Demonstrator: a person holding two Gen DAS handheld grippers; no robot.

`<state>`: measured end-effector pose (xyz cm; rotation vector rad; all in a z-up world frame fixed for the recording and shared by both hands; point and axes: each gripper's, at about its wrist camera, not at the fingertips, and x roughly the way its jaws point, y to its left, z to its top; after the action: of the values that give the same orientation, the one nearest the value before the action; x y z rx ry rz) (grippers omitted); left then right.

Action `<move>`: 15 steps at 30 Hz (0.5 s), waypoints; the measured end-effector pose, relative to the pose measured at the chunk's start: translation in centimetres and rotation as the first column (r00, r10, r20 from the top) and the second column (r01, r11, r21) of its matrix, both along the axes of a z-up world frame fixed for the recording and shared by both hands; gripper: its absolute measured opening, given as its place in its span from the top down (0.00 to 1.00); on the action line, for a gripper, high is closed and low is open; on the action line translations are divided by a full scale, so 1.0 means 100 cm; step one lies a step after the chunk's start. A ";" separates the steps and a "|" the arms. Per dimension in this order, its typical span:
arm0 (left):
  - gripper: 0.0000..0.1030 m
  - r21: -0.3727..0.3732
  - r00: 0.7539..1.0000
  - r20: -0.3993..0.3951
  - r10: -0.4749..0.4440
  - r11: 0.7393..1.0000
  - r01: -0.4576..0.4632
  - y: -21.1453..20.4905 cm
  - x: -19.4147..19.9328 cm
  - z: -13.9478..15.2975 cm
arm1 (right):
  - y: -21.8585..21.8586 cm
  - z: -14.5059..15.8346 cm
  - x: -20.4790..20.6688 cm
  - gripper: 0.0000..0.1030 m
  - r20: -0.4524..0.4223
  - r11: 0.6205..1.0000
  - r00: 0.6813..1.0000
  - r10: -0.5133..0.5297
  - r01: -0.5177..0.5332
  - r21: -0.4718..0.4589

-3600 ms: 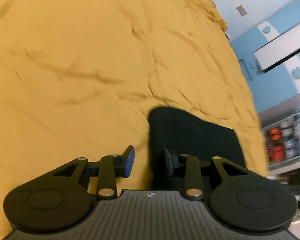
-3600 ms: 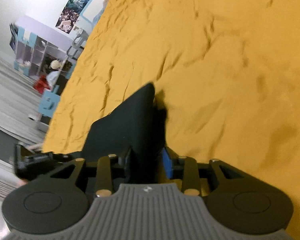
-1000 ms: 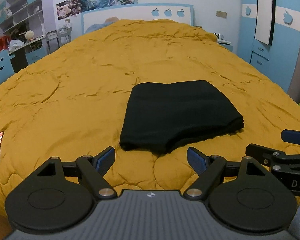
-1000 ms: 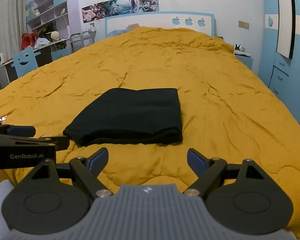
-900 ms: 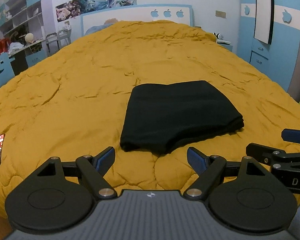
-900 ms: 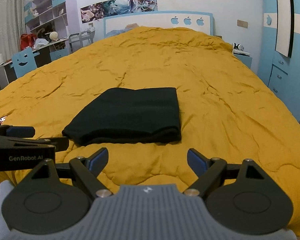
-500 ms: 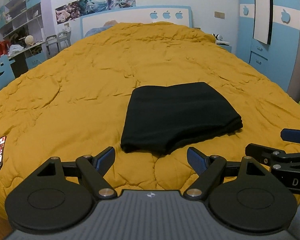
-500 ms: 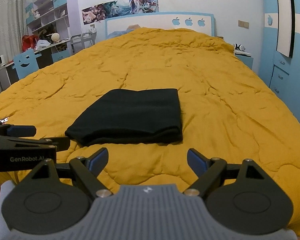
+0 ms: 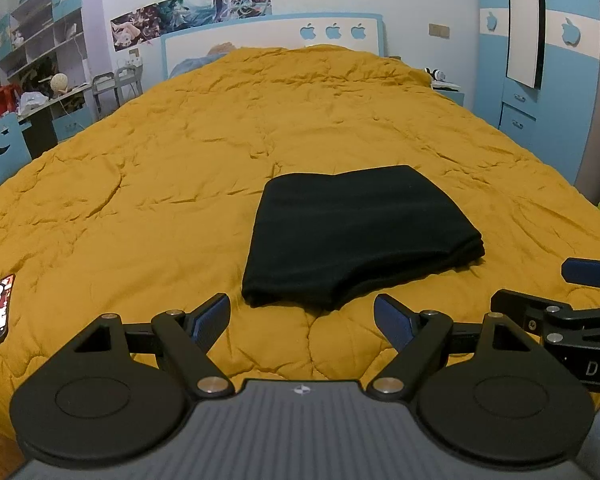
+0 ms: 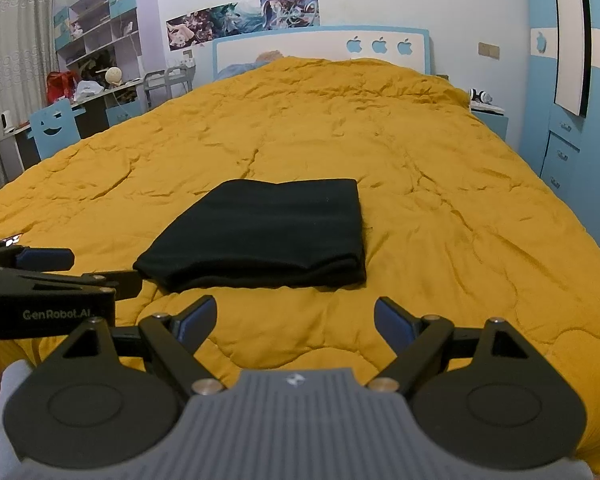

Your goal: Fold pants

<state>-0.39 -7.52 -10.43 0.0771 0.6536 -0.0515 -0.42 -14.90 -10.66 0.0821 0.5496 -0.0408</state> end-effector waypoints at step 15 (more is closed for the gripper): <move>0.07 0.002 1.000 0.000 0.001 1.000 -0.001 0.001 0.000 0.000 | 0.000 0.001 -0.001 0.20 -0.005 1.000 1.000 -0.005 0.005 -0.001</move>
<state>-0.40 -7.45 -10.41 0.0786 0.6535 -0.0501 -0.50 -14.92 -10.54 0.0823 0.5542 -0.0459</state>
